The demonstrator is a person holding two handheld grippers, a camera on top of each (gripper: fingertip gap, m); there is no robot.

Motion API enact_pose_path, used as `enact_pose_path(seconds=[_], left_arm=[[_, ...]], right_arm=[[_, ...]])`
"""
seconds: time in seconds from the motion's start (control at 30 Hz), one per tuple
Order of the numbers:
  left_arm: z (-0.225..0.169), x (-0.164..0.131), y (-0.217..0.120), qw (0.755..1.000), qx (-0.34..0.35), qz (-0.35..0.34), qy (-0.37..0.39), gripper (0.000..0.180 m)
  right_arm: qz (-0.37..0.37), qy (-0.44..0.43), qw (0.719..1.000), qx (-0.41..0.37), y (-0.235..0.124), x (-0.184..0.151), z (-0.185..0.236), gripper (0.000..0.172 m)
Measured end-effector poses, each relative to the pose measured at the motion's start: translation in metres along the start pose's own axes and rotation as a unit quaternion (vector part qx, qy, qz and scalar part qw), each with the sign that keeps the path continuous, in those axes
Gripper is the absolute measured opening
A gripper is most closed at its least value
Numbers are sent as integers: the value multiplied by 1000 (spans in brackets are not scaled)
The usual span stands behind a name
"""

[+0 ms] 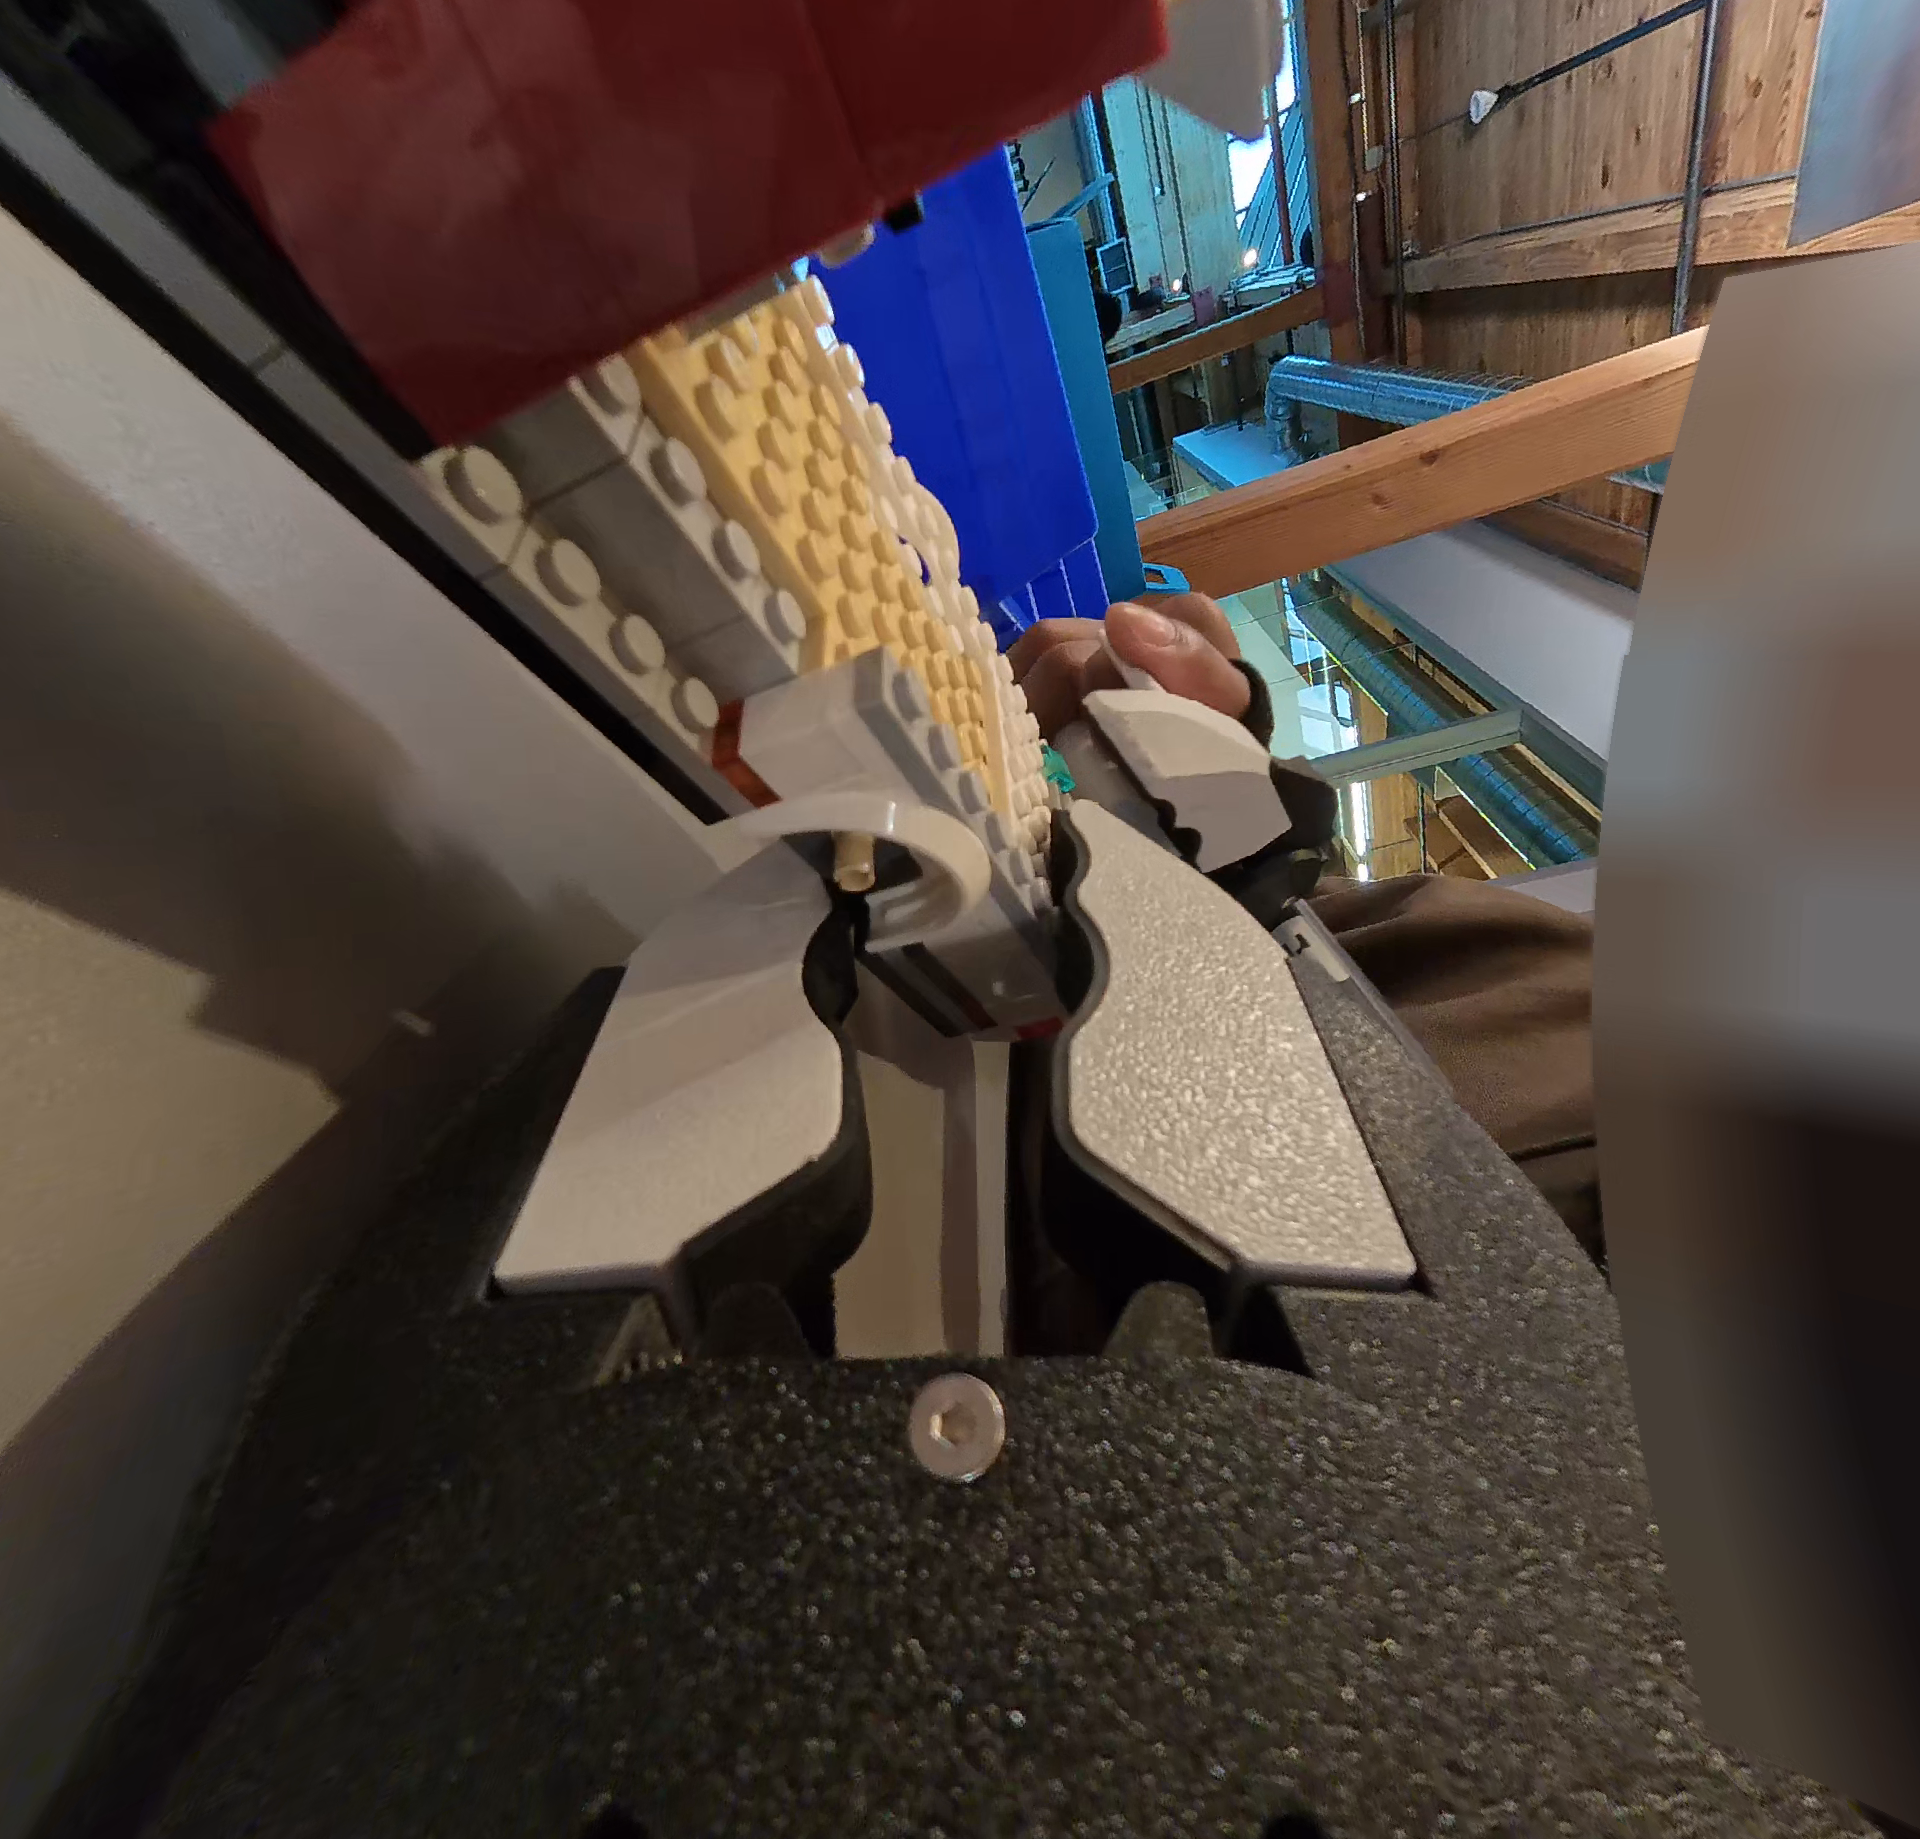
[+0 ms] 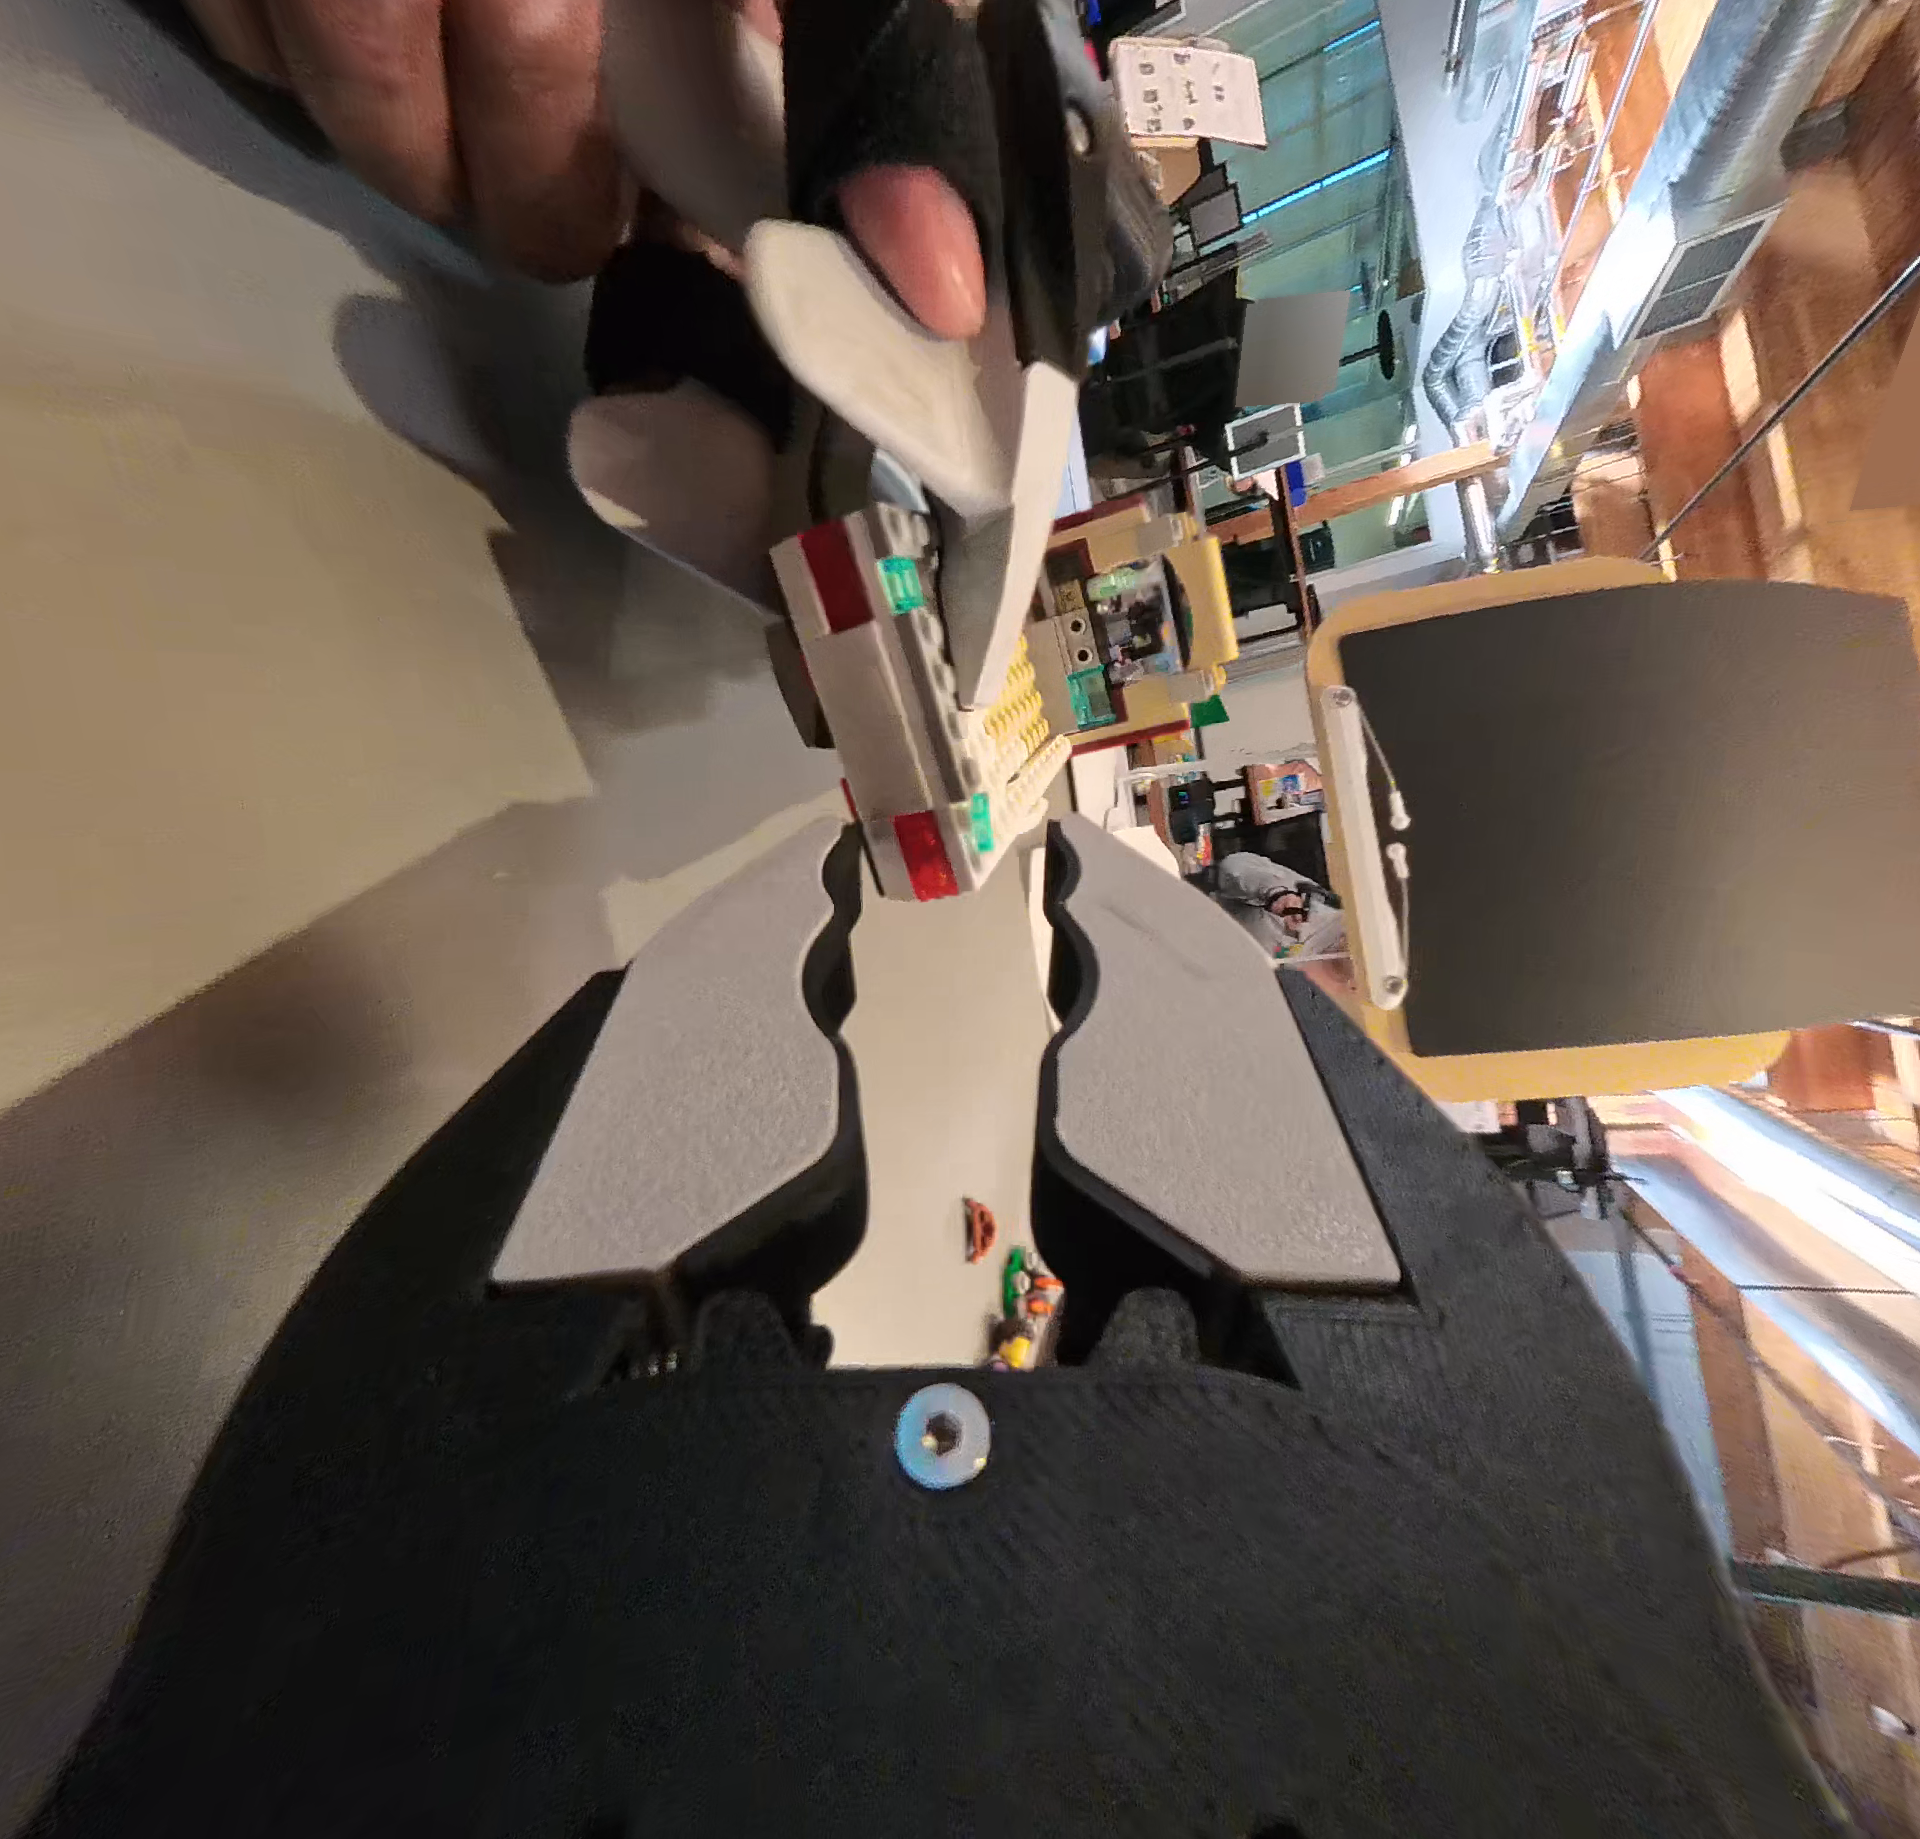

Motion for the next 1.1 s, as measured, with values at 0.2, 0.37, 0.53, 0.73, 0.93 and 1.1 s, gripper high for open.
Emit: enact_pose_path(seconds=[0.2,0.37,0.53,0.73,0.93,1.1], left_arm=[[-1,0,1,1000,-1,0,2,36],[-1,1,0,1000,2,-2,6,36],[-2,1,0,1000,4,-2,8,36],[-3,1,0,1000,3,-2,10,36],[-2,1,0,1000,5,-2,10,36],[-1,1,1,1000,7,0,10,36]], right_arm=[[9,-25,1000,-12,3,-3,5,30],[7,-54,998,-27,4,-1,7,24],[5,-74,997,-33,4,-1,8,24],[-4,-93,995,-43,4,-2,8,24],[-8,-88,995,-44,5,-5,5,29],[-19,-94,995,-36,6,-5,7,29]])
Point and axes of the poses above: each gripper's, where its closed fingertips meet, y out along the fingers, x out of its top, z = x × y across the jaws, the point moved 6 cm from there along -y, back along the fingers, and after that the axes turned 15 degrees about -x, right-handed, at the moved point
